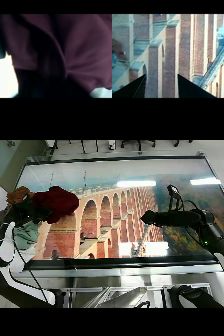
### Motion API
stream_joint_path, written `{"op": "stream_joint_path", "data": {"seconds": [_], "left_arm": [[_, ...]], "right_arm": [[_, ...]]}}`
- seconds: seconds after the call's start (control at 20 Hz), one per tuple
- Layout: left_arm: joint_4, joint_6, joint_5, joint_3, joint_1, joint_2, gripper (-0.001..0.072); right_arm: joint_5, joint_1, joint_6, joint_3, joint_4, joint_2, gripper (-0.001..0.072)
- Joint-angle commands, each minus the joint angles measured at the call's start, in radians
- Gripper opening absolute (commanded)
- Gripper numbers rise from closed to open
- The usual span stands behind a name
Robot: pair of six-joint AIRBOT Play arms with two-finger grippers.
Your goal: Fold the shirts.
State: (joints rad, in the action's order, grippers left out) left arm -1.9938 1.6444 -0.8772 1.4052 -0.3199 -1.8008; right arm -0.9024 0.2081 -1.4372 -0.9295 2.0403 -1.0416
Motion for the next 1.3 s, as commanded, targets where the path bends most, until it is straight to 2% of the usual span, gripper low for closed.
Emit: {"op": "stream_joint_path", "data": {"seconds": [0.0, 0.25, 0.35, 0.5, 0.65, 0.85, 0.9, 0.95, 1.0, 1.15, 1.25], "left_arm": [[0.001, -0.005, -0.131, 0.100, 0.034, -0.060, 0.0015], [-0.040, -0.004, -0.273, 0.269, 0.172, 0.068, 0.0015], [-0.109, -0.004, -0.365, 0.350, 0.273, 0.128, 0.0015], [-0.122, -0.024, -0.455, 0.393, 0.472, 0.198, 0.0015], [-0.120, -0.063, -0.443, 0.383, 0.703, 0.200, 0.0015], [-0.121, -0.116, -0.292, 0.265, 0.964, 0.134, 0.0017], [-0.121, -0.117, -0.260, 0.241, 1.006, 0.116, 0.0188], [-0.123, -0.122, -0.246, 0.230, 1.037, 0.098, 0.0562], [-0.123, -0.156, -0.257, 0.235, 1.050, 0.082, 0.0696], [-0.121, -0.161, -0.402, 0.319, 1.006, 0.077, 0.0696], [-0.118, -0.152, -0.549, 0.401, 0.903, 0.109, 0.0696]], "right_arm": [[0.011, 0.000, 0.001, 0.000, 0.006, -0.002, 0.0434], [0.010, -0.001, 0.000, -0.006, 0.006, 0.007, 0.0433], [0.010, -0.003, 0.000, -0.017, 0.003, 0.018, 0.0433], [-0.025, -0.054, -0.007, -0.019, 0.003, 0.052, 0.0434], [-0.173, -0.167, -0.019, -0.018, 0.003, 0.099, 0.0434], [-0.305, -0.301, -0.060, -0.018, 0.003, 0.141, 0.0434], [-0.323, -0.319, -0.060, -0.018, 0.003, 0.140, 0.0434], [-0.334, -0.330, -0.061, -0.018, 0.003, 0.138, 0.0434], [-0.336, -0.334, -0.072, -0.018, 0.004, 0.135, 0.0434], [-0.341, -0.337, -0.083, -0.018, 0.006, 0.130, 0.0434], [-0.353, -0.337, -0.087, -0.018, 0.005, 0.129, 0.0435]]}}
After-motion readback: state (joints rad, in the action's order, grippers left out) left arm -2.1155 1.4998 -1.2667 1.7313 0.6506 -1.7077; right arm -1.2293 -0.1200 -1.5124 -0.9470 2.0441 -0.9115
